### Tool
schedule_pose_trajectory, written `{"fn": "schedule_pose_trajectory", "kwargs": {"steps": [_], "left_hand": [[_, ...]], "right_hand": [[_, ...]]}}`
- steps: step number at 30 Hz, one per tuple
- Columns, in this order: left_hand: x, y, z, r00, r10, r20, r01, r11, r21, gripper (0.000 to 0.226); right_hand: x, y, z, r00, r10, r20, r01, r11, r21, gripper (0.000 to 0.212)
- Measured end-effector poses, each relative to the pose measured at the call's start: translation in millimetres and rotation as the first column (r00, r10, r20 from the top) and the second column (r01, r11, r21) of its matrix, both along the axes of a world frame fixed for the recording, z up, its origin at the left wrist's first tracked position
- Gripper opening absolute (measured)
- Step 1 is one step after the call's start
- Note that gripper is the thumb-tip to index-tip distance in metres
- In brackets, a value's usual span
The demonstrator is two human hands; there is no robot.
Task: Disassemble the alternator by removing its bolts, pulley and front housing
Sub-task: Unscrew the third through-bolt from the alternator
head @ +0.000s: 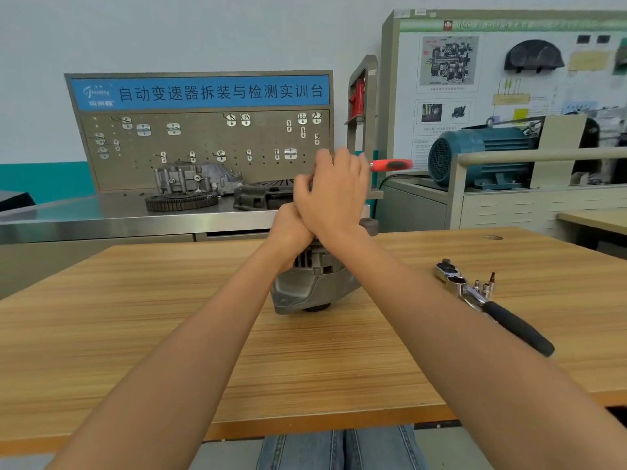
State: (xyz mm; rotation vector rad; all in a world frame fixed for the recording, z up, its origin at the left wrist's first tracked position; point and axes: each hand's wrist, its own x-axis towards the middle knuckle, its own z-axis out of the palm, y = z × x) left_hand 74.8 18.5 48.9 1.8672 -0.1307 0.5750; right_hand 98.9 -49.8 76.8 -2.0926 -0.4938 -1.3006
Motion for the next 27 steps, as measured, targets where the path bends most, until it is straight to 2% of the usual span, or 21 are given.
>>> {"fn": "schedule_pose_trajectory", "kwargs": {"steps": [1, 3, 5, 7, 9, 10, 12, 14, 16, 18, 20, 22, 23, 24, 25, 26, 27], "left_hand": [[0, 0, 0, 1.000, 0.018, -0.005, -0.018, 1.000, -0.002, 0.018], [1, 0, 1, 1.000, 0.014, 0.001, -0.014, 1.000, 0.015, 0.019], [1, 0, 2, 1.000, -0.003, 0.001, 0.003, 0.999, 0.041, 0.022], [0, 0, 3, 0.999, -0.033, -0.007, 0.033, 0.998, 0.060, 0.024], [-1, -3, 3, 0.996, -0.085, -0.041, 0.088, 0.993, 0.083, 0.016], [-2, -4, 2, 0.993, -0.107, -0.058, 0.112, 0.990, 0.088, 0.010], [-3, -4, 2, 0.988, -0.136, -0.070, 0.143, 0.985, 0.094, 0.018], [-4, -3, 2, 0.984, -0.164, -0.071, 0.170, 0.981, 0.094, 0.015], [-5, -3, 2, 0.981, -0.176, -0.077, 0.182, 0.980, 0.085, 0.013], [-6, -3, 2, 0.981, -0.179, -0.075, 0.185, 0.980, 0.080, 0.013], [-5, -3, 2, 0.980, -0.184, -0.075, 0.191, 0.978, 0.086, 0.014], [-6, -2, 3, 0.981, -0.181, -0.076, 0.187, 0.978, 0.089, 0.015], [-6, -2, 3, 0.983, -0.171, -0.070, 0.176, 0.981, 0.084, 0.014], [-6, -2, 2, 0.988, -0.144, -0.054, 0.148, 0.985, 0.085, 0.015], [-5, -2, 2, 0.994, -0.105, -0.035, 0.108, 0.990, 0.095, 0.017], [-5, -2, 2, 0.997, -0.068, -0.022, 0.070, 0.991, 0.116, 0.016], [-5, -2, 1, 0.999, -0.047, -0.019, 0.049, 0.990, 0.134, 0.013]], "right_hand": [[0, 2, -1, 0.992, -0.123, 0.023, 0.125, 0.990, -0.061, 0.026], [-2, 3, 2, 0.990, -0.141, 0.033, 0.142, 0.989, -0.049, 0.031], [-1, 1, 6, 0.999, -0.034, 0.020, 0.034, 0.999, 0.030, 0.028], [-1, -4, 13, 0.972, 0.233, -0.021, -0.227, 0.960, 0.162, 0.036], [-2, -8, 20, 0.843, 0.531, -0.080, -0.473, 0.804, 0.360, 0.048], [-3, -10, 24, 0.763, 0.637, -0.111, -0.524, 0.710, 0.471, 0.049], [-2, -14, 31, 0.582, 0.801, -0.141, -0.546, 0.513, 0.663, 0.046], [0, -17, 34, 0.406, 0.906, -0.120, -0.541, 0.344, 0.768, 0.045], [1, -17, 34, 0.344, 0.933, -0.108, -0.552, 0.294, 0.780, 0.046], [-1, -16, 34, 0.352, 0.929, -0.113, -0.537, 0.299, 0.788, 0.046], [-3, -14, 34, 0.408, 0.906, -0.116, -0.514, 0.333, 0.790, 0.047], [-6, -10, 31, 0.512, 0.853, -0.099, -0.498, 0.389, 0.775, 0.047], [-7, -7, 27, 0.606, 0.792, -0.081, -0.518, 0.469, 0.715, 0.046], [-8, -5, 20, 0.750, 0.656, -0.080, -0.500, 0.642, 0.581, 0.042], [-7, -2, 12, 0.917, 0.393, -0.072, -0.341, 0.862, 0.376, 0.033], [-5, 1, 4, 0.993, 0.112, -0.035, -0.104, 0.978, 0.183, 0.024], [-3, 3, -1, 0.997, -0.071, -0.007, 0.071, 0.995, 0.074, 0.024]]}}
